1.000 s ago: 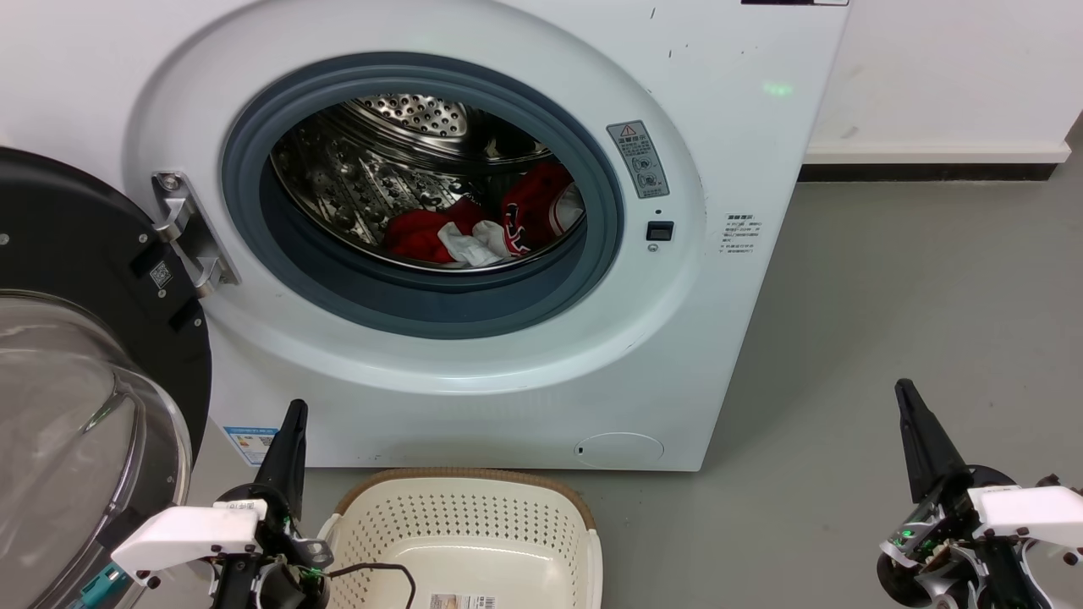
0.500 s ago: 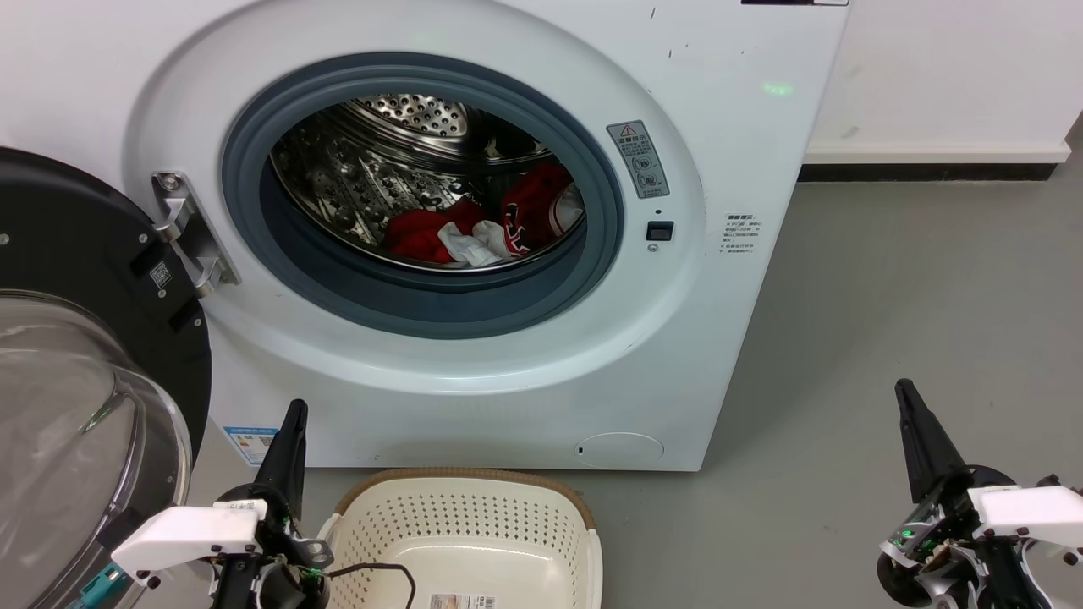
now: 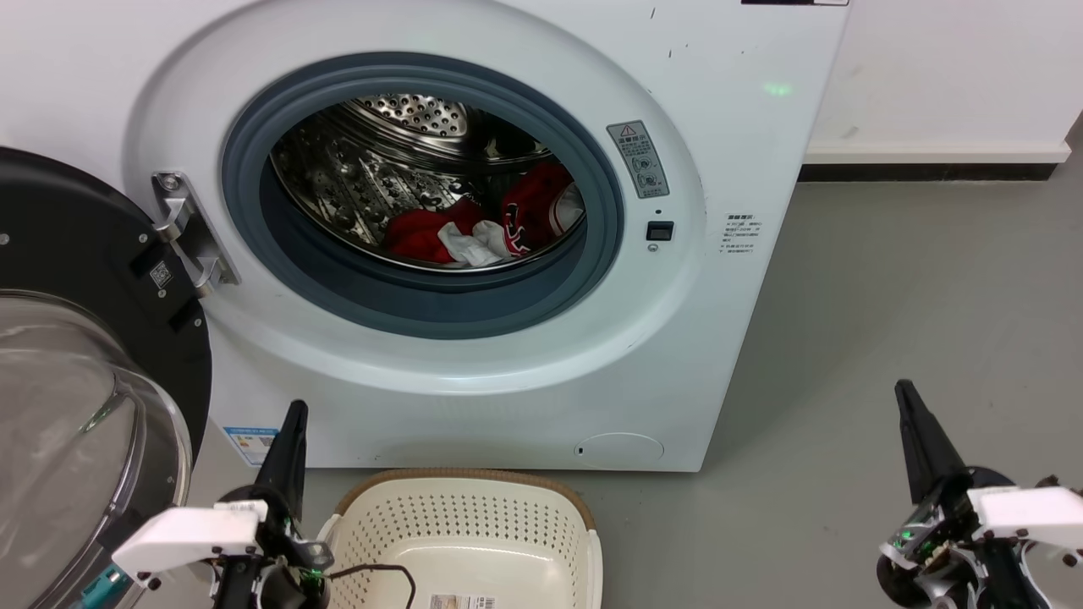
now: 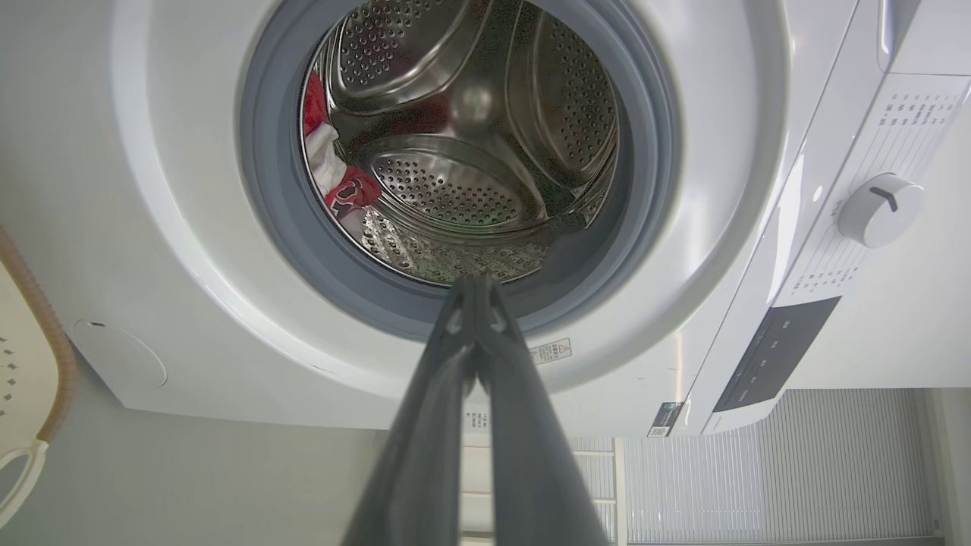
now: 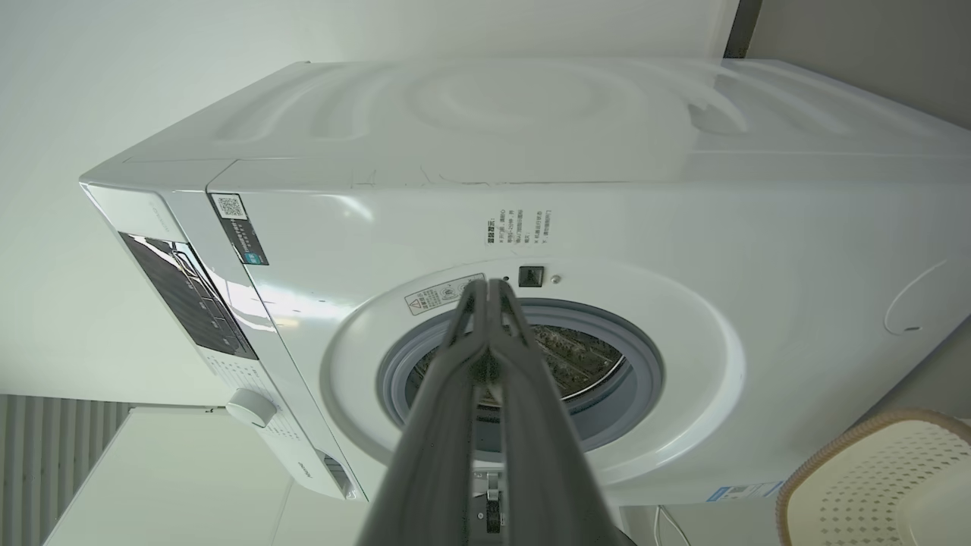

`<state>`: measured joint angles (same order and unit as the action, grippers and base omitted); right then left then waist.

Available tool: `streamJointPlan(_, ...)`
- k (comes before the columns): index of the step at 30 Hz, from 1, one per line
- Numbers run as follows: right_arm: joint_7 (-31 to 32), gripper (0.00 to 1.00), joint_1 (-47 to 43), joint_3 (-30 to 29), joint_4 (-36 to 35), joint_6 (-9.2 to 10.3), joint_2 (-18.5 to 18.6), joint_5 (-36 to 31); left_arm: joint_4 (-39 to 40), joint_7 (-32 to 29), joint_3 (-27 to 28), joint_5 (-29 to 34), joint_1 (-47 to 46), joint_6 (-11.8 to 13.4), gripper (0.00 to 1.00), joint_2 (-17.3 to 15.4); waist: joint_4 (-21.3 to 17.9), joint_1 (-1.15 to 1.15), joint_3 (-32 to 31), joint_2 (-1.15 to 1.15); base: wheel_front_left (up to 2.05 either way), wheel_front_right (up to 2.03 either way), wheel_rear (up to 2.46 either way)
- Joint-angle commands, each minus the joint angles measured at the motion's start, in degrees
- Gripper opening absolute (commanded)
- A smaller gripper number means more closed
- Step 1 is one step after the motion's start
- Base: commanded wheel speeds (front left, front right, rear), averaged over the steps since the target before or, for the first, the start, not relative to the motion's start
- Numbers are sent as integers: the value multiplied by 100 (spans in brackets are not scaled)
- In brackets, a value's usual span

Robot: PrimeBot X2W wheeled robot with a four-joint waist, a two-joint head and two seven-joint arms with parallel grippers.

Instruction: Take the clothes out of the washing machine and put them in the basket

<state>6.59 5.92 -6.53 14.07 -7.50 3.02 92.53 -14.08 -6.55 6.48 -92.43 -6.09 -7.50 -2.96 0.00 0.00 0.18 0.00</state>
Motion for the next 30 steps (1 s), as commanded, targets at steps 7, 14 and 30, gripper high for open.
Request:
streamJointPlan(7,-109,100,-153,38,125,0,-3,-34,-80,114,-52,64,148,2,100,14,-1,0,2,0,0,0,0)
streamJointPlan(14,-310,100,-217,40,-44,0,-4,-738,106,314,-42,677,177,63,100,13,-5,0,9,0,0,0,0)
streamJointPlan(30,-690,100,-406,197,-706,0,-6,-2810,591,692,-315,2363,305,461,100,11,-5,0,36,0,0,0,0)
